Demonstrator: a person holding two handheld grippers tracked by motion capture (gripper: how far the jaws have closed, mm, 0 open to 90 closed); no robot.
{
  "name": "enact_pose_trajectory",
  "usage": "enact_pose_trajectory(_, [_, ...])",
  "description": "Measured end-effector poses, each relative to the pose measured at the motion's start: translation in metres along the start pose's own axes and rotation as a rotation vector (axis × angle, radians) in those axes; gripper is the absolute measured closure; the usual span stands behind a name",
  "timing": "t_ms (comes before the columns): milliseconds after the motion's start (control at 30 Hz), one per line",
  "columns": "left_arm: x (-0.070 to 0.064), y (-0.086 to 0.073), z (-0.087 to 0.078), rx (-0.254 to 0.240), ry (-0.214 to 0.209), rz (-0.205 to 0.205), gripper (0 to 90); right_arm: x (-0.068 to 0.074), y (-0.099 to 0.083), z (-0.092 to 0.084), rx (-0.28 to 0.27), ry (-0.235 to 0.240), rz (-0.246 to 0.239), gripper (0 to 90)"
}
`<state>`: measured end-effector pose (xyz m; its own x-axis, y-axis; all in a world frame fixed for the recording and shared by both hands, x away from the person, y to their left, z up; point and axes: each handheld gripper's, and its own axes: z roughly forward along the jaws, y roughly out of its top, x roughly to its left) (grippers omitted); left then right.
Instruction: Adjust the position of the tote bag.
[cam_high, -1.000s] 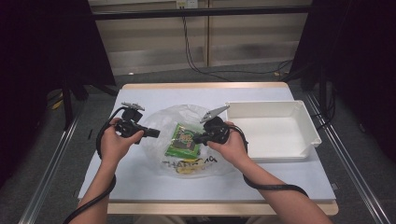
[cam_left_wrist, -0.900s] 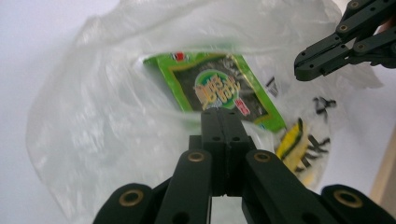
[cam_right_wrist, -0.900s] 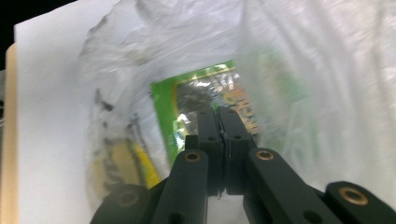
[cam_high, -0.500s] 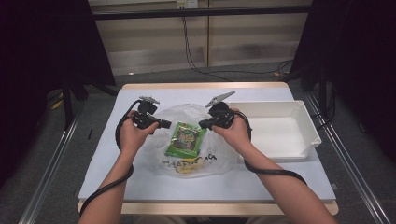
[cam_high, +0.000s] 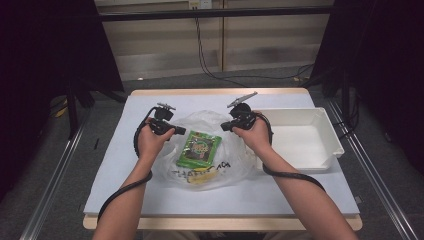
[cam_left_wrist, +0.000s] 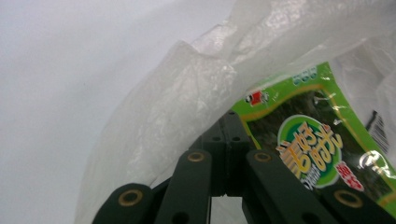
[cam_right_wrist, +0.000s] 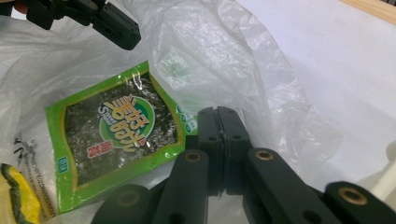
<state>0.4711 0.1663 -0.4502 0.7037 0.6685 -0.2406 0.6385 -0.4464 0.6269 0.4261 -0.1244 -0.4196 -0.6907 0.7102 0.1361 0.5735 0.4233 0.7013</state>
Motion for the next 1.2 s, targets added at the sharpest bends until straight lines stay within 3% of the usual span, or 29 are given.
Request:
enact_pose_trajectory(67, [0.003, 0.000, 0.003, 0.001, -0.012, -0.003, 90.0, -0.001, -0.001, 0.001, 0.005, 0.000, 0.004, 88.9])
enact_pose_trajectory(233, [-0.004, 0.002, 0.004, -0.009, -0.051, -0.010, 79.4, -0.001, -0.001, 0.002, 0.009, -0.004, 0.002, 88.9])
enact_pose_trajectory(333, [-0.010, 0.002, 0.006, 0.011, -0.064, -0.032, 70.4, -0.001, -0.001, 0.001, 0.003, 0.002, -0.004, 88.9])
enact_pose_trajectory(367, [-0.009, 0.003, 0.005, 0.044, -0.060, 0.013, 70.3, -0.001, -0.001, 0.001, 0.003, 0.000, -0.002, 88.9])
enact_pose_trajectory(400, [-0.012, 0.002, 0.007, 0.034, -0.070, -0.010, 69.5, 0.000, -0.001, 0.001, 0.003, 0.000, -0.002, 88.9])
enact_pose_trajectory(433, [-0.011, 0.003, 0.008, 0.060, -0.070, 0.013, 67.9, 0.000, -0.001, 0.001, 0.002, -0.001, -0.003, 88.9])
enact_pose_trajectory(467, [-0.013, 0.002, 0.011, 0.041, -0.073, -0.008, 65.8, 0.000, -0.002, 0.001, 0.007, -0.001, 0.004, 88.9])
enact_pose_trajectory(533, [-0.013, 0.003, 0.014, 0.080, -0.073, 0.001, 64.9, 0.000, -0.002, 0.002, 0.005, -0.007, -0.007, 88.9])
enact_pose_trajectory(733, [-0.014, 0.000, 0.022, 0.099, -0.084, -0.009, 68.0, 0.000, -0.004, 0.005, 0.009, 0.000, -0.007, 88.9])
enact_pose_trajectory(900, [-0.022, 0.001, 0.021, 0.112, -0.101, 0.017, 84.4, -0.001, -0.004, 0.006, 0.015, -0.007, 0.005, 88.9])
enact_pose_trajectory(1067, [-0.032, 0.004, 0.010, 0.078, -0.112, 0.053, 88.3, -0.001, -0.005, 0.008, 0.018, -0.009, 0.004, 88.9])
enact_pose_trajectory(1133, [-0.037, 0.004, 0.003, 0.035, -0.112, 0.020, 88.6, -0.001, -0.006, 0.008, 0.016, -0.002, -0.004, 88.9])
enact_pose_trajectory(1200, [-0.038, 0.004, -0.004, 0.023, -0.115, 0.036, 88.9, 0.000, -0.007, 0.008, 0.018, -0.005, -0.001, 88.9])
